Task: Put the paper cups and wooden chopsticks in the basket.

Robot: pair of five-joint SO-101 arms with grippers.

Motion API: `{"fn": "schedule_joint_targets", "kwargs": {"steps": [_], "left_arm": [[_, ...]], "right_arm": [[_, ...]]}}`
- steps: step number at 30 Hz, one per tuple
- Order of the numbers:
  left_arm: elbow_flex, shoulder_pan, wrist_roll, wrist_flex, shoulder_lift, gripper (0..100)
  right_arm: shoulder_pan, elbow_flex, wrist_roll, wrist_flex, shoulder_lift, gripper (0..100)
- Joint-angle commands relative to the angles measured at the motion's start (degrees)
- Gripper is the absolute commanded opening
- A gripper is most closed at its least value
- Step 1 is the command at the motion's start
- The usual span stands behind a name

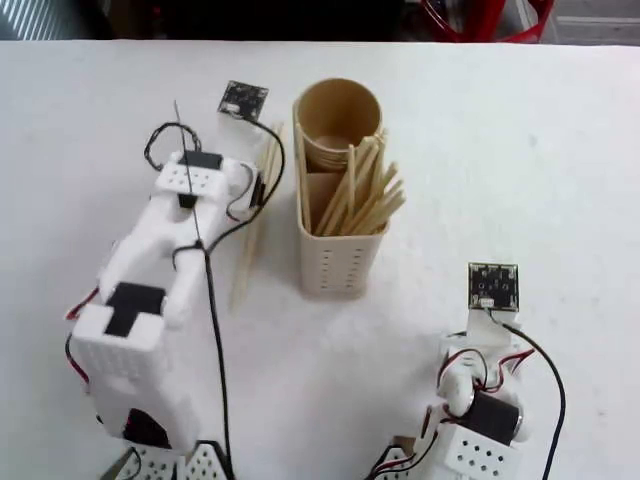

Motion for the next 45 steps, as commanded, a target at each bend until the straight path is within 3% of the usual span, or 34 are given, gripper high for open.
{"fn": "schedule_joint_targets", "kwargs": {"steps": [1,9,15,23,32,39,45], "left_arm": [[-5.2,-0.8,0.3,0.8,3.9,14],[-4.8,-0.1,0.4,0.9,4.2,14],[-1.8,-0.4,0.5,1.5,-2.9,10],[13.2,4.2,0.2,-8.8,-14.5,13],[10.7,3.3,-1.8,-10.9,-6.7,13],[3.0,-0.3,-1.4,-4.6,0.6,13],[2.5,-2.2,-1.4,-3.7,0.7,13]], "right_arm": [[0.6,0.5,-0.4,-0.6,-0.6,3.6],[0.6,0.5,-0.4,-0.6,-0.6,3.6],[0.6,0.5,-0.4,-0.6,-0.6,3.6],[0.6,0.5,-0.4,-0.6,-0.6,3.6],[0.6,0.5,-0.4,-0.6,-0.6,3.6],[0.6,0.5,-0.4,-0.6,-0.6,3.6],[0.6,0.5,-0.4,-0.6,-0.6,3.6]]}}
